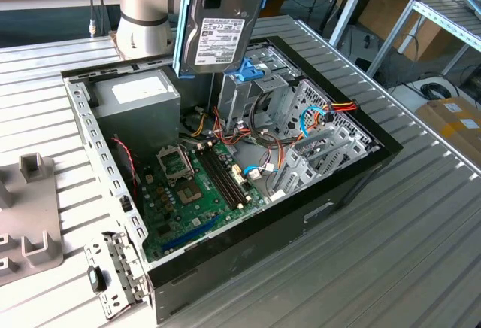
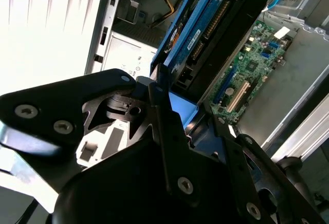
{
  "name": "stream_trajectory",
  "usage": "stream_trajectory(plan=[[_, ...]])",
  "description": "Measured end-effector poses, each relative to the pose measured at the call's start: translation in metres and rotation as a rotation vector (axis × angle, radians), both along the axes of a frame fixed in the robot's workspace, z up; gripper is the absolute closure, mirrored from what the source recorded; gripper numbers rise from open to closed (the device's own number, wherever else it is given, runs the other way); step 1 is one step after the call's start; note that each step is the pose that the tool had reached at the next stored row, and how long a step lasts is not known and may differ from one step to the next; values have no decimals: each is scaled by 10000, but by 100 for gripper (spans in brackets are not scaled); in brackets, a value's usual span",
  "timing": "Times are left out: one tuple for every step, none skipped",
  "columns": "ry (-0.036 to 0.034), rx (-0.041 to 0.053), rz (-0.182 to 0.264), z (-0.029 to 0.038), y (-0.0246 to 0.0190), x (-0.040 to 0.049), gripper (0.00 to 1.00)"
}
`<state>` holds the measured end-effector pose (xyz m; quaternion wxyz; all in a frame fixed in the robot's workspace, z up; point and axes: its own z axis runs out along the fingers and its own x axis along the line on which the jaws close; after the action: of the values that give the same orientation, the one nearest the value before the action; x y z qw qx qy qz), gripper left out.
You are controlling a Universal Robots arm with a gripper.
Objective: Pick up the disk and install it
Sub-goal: 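Pick up the disk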
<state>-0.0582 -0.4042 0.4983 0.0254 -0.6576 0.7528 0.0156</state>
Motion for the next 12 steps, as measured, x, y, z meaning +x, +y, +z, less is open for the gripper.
stream_trajectory(plan=[[-1, 1, 0, 0, -4, 0, 63], [0, 0, 0, 0, -7, 0, 63], [-1, 1, 0, -1, -11, 0, 63], [-1, 1, 0, 0, -16, 0, 63], [-1, 1, 0, 0, -21, 0, 63], [-1, 1, 0, -1, -25, 0, 63], [0, 1, 0, 0, -31, 0, 63], [-1, 1, 0, 0, -34, 0, 63], [0, 1, 0, 0, -38, 0, 63], [0, 1, 0, 0, -42, 0, 63], [-1, 1, 0, 0, -46, 0, 63], [-1, 1, 0, -1, -49, 0, 63]])
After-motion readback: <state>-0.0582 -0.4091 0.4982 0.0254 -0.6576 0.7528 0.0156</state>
